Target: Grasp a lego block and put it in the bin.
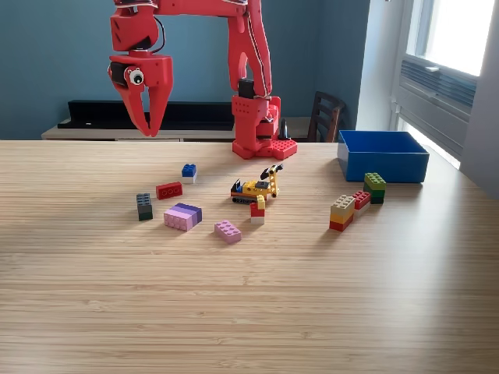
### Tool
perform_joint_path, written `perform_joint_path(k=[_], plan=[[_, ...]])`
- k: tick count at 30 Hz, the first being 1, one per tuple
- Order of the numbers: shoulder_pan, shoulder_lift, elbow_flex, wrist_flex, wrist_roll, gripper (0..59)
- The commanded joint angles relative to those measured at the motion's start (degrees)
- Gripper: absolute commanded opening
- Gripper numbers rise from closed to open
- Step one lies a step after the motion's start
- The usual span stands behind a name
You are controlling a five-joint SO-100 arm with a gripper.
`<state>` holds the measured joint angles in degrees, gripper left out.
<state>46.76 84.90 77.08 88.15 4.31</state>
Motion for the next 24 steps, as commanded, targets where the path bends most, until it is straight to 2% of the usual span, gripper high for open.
perform_joint_path(k=[1,4,7,11,18,24], plan=[[0.09,5.89,3.16,-1.49,0.35,3.9],[-0.18,6.06,6.15,-2.2,1.41,11.2],[-0.18,6.68,8.61,-2.55,2.2,15.2],[-0.35,12.13,13.71,-4.22,2.72,19.5],[-1.76,21.18,19.16,-4.04,3.69,20.4],[-1.67,25.93,27.25,-5.8,5.8,19.3]])
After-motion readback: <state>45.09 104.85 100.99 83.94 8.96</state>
